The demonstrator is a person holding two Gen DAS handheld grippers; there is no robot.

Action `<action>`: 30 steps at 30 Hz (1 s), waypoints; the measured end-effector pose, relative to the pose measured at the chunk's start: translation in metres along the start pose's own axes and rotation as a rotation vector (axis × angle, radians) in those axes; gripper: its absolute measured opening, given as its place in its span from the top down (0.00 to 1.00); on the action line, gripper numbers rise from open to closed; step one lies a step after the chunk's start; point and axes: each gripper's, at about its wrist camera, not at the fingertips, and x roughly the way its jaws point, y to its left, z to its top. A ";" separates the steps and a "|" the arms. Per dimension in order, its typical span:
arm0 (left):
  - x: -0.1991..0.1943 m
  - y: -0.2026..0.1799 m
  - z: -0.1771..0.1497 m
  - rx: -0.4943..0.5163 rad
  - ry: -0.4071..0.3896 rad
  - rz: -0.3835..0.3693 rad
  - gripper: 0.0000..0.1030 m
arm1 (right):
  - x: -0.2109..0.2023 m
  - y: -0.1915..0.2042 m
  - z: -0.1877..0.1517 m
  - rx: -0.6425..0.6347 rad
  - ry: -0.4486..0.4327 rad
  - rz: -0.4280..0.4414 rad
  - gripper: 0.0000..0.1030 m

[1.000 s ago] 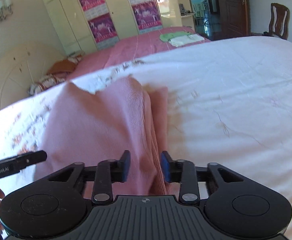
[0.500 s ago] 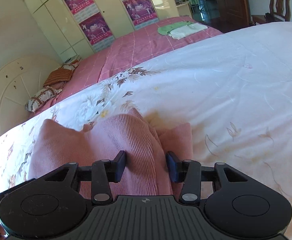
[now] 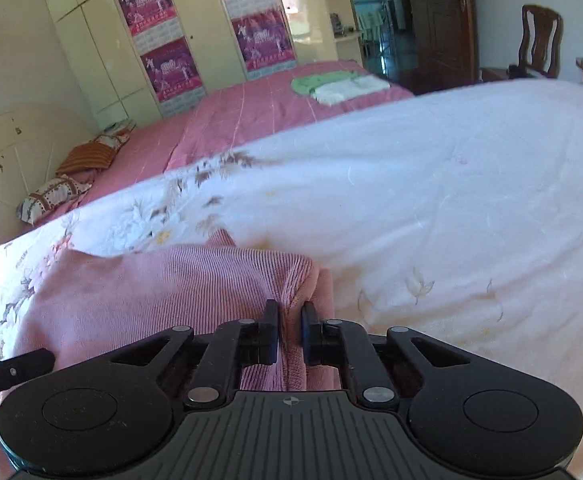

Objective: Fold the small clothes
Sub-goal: 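Grasp and release the folded edge with the right tool to tidy it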

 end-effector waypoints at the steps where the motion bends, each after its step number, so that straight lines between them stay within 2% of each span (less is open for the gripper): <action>1: -0.005 -0.002 0.002 0.006 -0.016 -0.004 0.38 | -0.005 0.000 0.003 0.001 -0.012 0.000 0.86; 2: -0.010 -0.004 0.005 0.014 -0.035 -0.006 0.39 | -0.011 0.002 0.005 -0.003 -0.034 -0.005 0.84; 4: -0.018 -0.008 0.012 0.030 -0.076 -0.015 0.39 | -0.023 0.008 0.010 -0.026 -0.076 0.001 0.67; 6: -0.018 -0.014 0.018 0.044 -0.080 -0.024 0.39 | -0.030 0.020 0.015 -0.062 -0.112 0.006 0.59; 9: -0.002 -0.020 0.023 0.049 -0.050 -0.017 0.39 | -0.021 0.040 0.017 -0.135 -0.094 0.031 0.59; 13: 0.018 -0.020 0.025 0.071 -0.039 0.026 0.39 | 0.006 0.055 0.010 -0.180 -0.044 0.023 0.60; 15: 0.033 -0.014 0.026 0.061 0.005 0.053 0.40 | 0.020 0.054 0.008 -0.184 -0.032 -0.012 0.60; 17: 0.045 -0.003 0.025 -0.003 0.046 0.051 0.39 | 0.038 0.047 0.006 -0.184 0.002 -0.058 0.60; 19: 0.049 0.003 0.025 -0.050 0.054 0.047 0.39 | 0.047 0.039 0.004 -0.173 0.012 -0.053 0.60; 22: 0.053 0.000 0.027 -0.031 0.059 0.068 0.39 | 0.053 0.040 0.007 -0.190 0.020 -0.060 0.60; 25: 0.044 -0.006 0.029 -0.020 0.055 0.081 0.39 | 0.049 0.040 0.012 -0.192 0.034 -0.057 0.59; 30: 0.018 -0.016 0.022 0.033 0.024 0.092 0.42 | 0.012 0.048 0.011 -0.195 -0.024 -0.008 0.59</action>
